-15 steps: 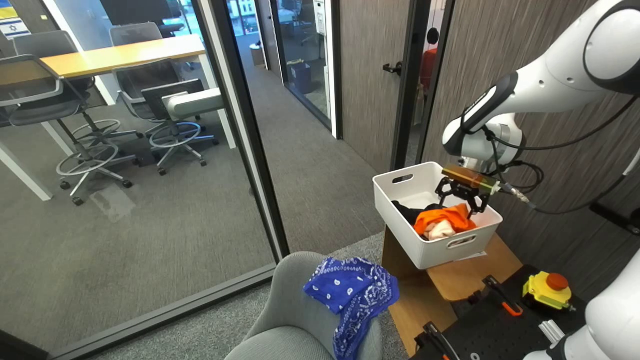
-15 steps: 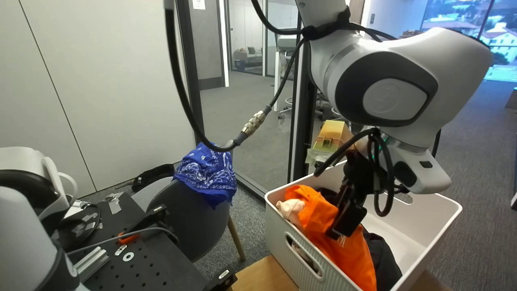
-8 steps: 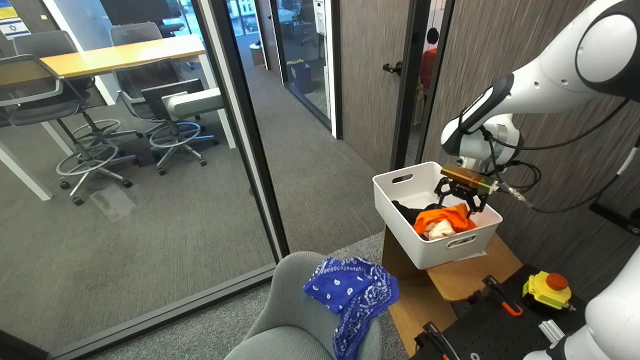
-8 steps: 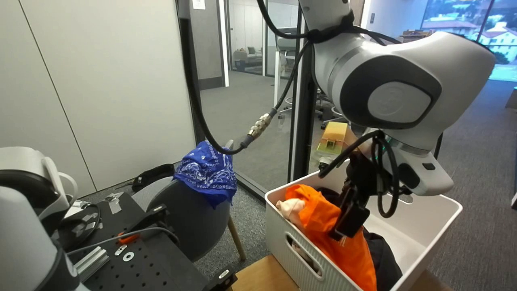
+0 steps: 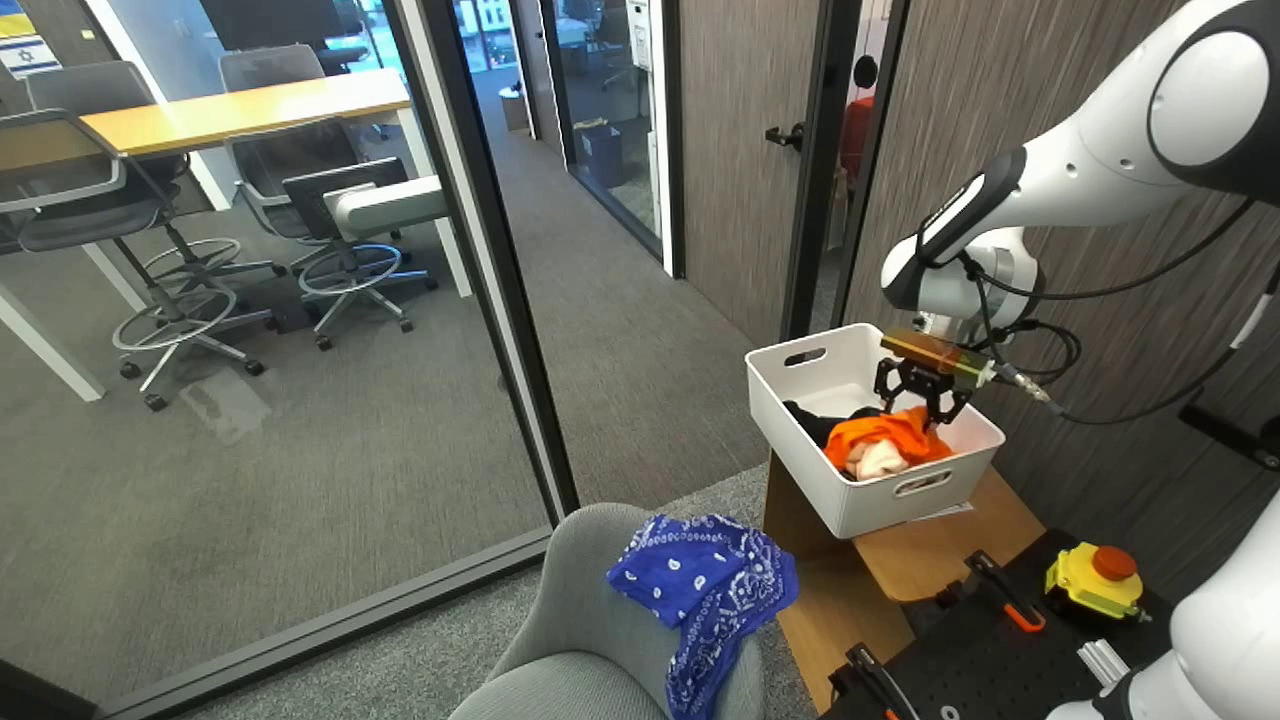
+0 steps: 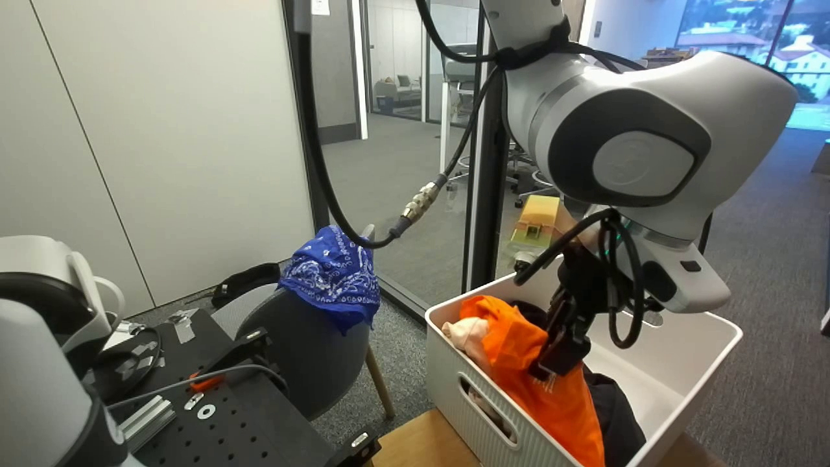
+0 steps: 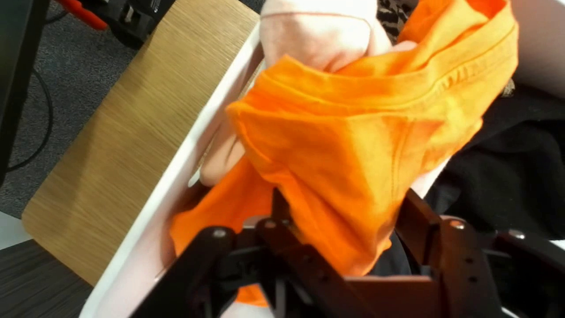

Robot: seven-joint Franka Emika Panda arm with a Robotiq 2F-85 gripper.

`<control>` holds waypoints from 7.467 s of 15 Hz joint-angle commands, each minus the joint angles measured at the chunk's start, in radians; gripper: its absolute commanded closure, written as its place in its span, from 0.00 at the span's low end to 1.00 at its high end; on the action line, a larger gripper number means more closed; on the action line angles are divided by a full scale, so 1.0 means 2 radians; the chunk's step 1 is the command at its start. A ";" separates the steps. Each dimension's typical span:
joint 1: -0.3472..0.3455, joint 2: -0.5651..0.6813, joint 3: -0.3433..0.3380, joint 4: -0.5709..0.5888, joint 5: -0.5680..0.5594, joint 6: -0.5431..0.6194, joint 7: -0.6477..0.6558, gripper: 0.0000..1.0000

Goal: Put the orange cloth on the headrest chair

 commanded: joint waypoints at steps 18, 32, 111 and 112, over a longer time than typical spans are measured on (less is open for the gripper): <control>0.002 -0.062 0.019 -0.007 0.047 -0.040 -0.102 0.93; 0.096 -0.276 0.058 -0.005 0.108 -0.089 -0.202 0.93; 0.254 0.059 0.182 0.187 -0.070 -0.088 -0.202 0.02; 0.255 0.057 0.182 0.185 -0.071 -0.088 -0.201 0.00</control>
